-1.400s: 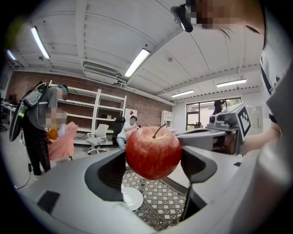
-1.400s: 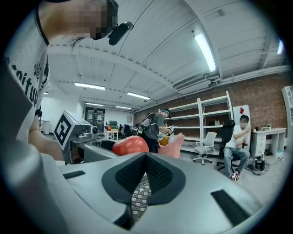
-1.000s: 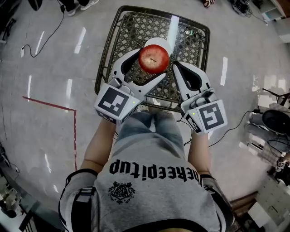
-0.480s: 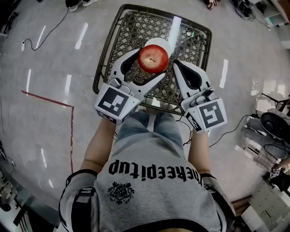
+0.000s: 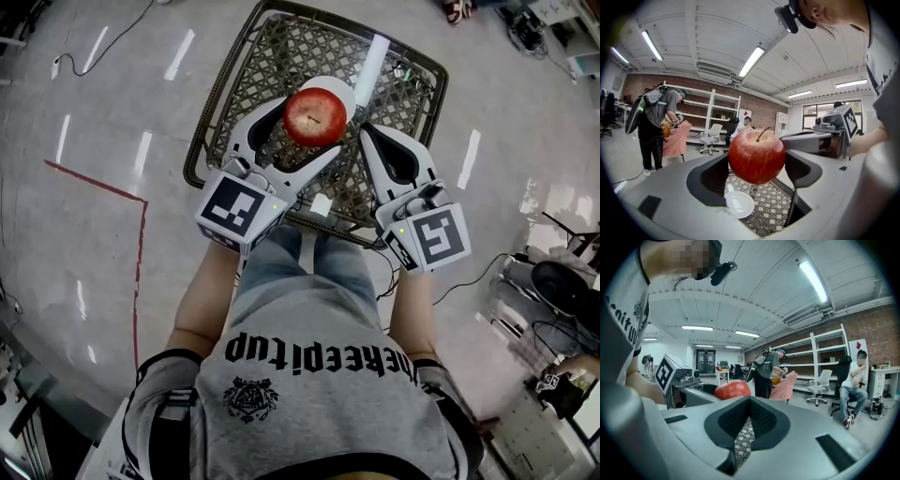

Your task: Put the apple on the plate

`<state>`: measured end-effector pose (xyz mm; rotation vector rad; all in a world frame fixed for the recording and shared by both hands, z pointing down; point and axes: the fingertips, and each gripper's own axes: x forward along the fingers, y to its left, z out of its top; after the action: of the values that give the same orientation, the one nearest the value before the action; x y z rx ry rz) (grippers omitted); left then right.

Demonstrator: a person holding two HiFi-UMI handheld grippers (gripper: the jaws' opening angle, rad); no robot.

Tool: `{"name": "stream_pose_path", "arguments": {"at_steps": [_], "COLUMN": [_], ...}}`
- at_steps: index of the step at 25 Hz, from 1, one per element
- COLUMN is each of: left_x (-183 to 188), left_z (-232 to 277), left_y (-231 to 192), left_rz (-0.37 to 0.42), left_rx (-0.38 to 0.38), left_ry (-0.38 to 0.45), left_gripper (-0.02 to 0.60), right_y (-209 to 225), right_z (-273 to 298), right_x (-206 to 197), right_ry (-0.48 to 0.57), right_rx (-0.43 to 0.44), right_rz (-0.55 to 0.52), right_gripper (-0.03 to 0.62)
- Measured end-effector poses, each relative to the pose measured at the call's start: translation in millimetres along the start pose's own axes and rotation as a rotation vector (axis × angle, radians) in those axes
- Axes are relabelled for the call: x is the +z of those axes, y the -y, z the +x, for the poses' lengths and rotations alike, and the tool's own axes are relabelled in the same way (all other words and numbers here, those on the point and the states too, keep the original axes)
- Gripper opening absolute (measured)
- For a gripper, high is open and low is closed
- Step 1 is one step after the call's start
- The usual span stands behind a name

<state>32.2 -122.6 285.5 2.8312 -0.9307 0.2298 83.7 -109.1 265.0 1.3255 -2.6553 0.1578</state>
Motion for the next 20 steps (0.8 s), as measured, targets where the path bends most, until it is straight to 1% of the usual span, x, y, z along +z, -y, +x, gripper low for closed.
{"name": "stream_pose_path", "arguments": {"at_steps": [4, 10, 15, 20], "left_x": [-8, -29, -32, -49], "left_z": [11, 34, 47, 60], "left_y": [-6, -22, -28, -34], "left_rz": [-0.013, -0.018, -0.057, -0.037], "left_rx": [0.043, 0.078, 0.098, 0.105], "left_ry": [-0.007, -0.015, -0.020, -0.035], "left_gripper": [0.397, 0.397, 0.397, 0.397], "right_y": [12, 31, 43, 50], "right_z": [7, 27, 31, 38], "right_x": [-9, -28, -32, -46], "right_ry": [-0.010, -0.023, -0.030, -0.033], "right_rx": [0.038, 0.075, 0.088, 0.096], "right_rz": [0.004, 0.006, 0.021, 0.034], "right_gripper": [-0.002, -0.002, -0.002, -0.002]}}
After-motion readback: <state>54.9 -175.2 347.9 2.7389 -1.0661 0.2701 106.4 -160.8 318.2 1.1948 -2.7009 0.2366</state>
